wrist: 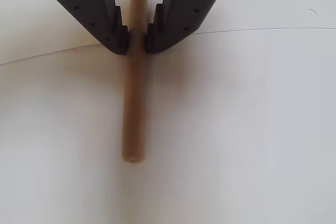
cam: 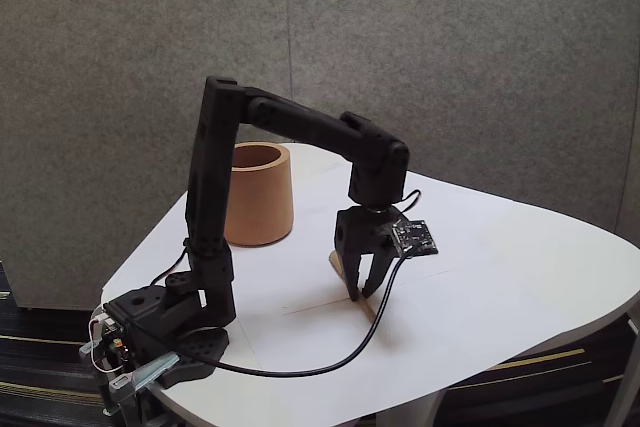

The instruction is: Grab the pen and put it in the pen holder.

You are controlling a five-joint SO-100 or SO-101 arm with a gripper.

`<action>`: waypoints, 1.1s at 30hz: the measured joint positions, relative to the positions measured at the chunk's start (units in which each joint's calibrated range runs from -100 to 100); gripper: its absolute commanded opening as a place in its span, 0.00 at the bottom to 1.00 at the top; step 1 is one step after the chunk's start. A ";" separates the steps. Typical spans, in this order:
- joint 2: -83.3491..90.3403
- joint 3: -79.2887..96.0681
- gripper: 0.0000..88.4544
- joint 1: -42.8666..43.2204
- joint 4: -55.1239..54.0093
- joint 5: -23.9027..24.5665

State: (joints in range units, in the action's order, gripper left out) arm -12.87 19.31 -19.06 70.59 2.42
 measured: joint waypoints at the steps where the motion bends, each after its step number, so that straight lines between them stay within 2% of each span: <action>1: 0.00 0.00 0.01 0.00 0.00 0.00; 9: 2.29 -2.26 0.01 -0.88 4.24 0.05; 19: 19.14 -16.25 0.01 -2.72 5.17 0.88; 23: 27.43 -20.58 0.01 2.94 5.08 -0.98; 27: 34.89 -22.02 0.01 12.12 5.08 -3.57; 33: 42.00 -22.02 0.01 24.53 5.08 -9.23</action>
State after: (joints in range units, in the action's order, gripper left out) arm 29.13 -2.71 5.47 75.68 -6.81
